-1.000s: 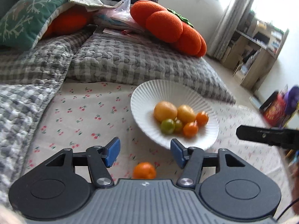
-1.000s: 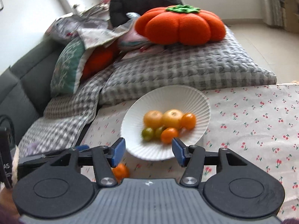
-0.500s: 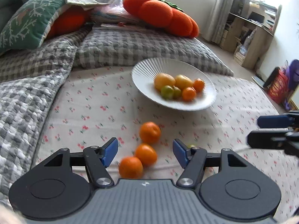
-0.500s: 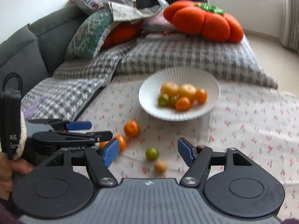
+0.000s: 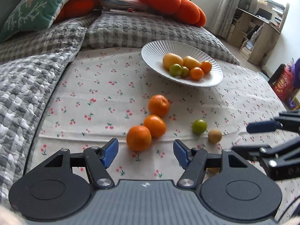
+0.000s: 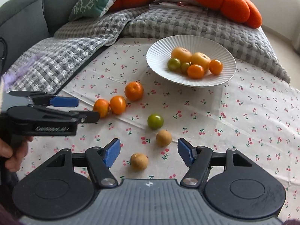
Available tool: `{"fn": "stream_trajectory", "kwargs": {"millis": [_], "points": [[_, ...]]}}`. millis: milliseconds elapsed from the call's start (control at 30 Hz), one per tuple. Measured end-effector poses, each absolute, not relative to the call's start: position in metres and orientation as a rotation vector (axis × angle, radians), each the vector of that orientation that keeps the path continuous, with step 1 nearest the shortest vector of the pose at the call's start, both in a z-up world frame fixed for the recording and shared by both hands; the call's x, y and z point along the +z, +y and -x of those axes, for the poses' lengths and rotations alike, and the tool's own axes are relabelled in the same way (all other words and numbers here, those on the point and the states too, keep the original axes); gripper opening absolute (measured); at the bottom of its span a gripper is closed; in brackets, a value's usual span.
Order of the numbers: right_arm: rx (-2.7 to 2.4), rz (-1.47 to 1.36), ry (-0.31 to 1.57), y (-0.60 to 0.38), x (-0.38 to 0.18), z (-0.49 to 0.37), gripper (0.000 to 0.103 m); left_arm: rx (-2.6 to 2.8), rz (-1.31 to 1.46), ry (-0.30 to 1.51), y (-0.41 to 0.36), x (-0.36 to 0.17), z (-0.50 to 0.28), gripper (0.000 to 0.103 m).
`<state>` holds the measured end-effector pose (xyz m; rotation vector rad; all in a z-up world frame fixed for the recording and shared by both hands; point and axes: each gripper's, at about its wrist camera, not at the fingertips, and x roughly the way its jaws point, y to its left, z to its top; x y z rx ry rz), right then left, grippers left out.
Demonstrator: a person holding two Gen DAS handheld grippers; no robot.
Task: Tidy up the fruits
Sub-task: 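Withdraw both open grippers from the plate toward the loose oranges, then grasp an orange with the left gripper while the right grasps another orange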
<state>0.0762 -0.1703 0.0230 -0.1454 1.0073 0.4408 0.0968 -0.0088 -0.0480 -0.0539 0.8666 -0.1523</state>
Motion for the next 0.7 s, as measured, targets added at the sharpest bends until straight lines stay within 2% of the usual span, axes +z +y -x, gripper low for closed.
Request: {"fn": "stream_trajectory", "kwargs": {"millis": [100, 400, 433, 500, 533, 600, 700], "points": [[0.450, 0.162, 1.020, -0.167, 0.018, -0.077, 0.060, -0.145, 0.012, 0.859, -0.013, -0.050, -0.097, 0.061], [0.441, 0.144, 0.998, -0.168, 0.016, -0.083, 0.059, -0.118, -0.053, 0.884, -0.024, -0.064, -0.114, 0.060], [0.447, 0.132, 0.988, -0.168, 0.016, -0.084, 0.058, -0.116, -0.059, 0.883, -0.024, -0.065, -0.115, 0.058], [0.457, 0.102, 0.964, -0.167, 0.018, -0.086, 0.057, -0.124, -0.066, 0.886, -0.026, -0.066, -0.117, 0.041], [0.460, 0.076, 0.952, -0.167, 0.018, -0.088, 0.057, -0.128, -0.072, 0.890, -0.027, -0.067, -0.117, 0.040], [0.471, 0.025, 0.937, -0.167, 0.018, -0.093, 0.057, -0.111, -0.106, 0.883, -0.028, -0.068, -0.117, 0.028], [0.486, -0.052, 0.935, -0.164, 0.012, -0.102, 0.057, -0.101, -0.088, 0.889, -0.022, -0.067, -0.117, 0.022]]}}
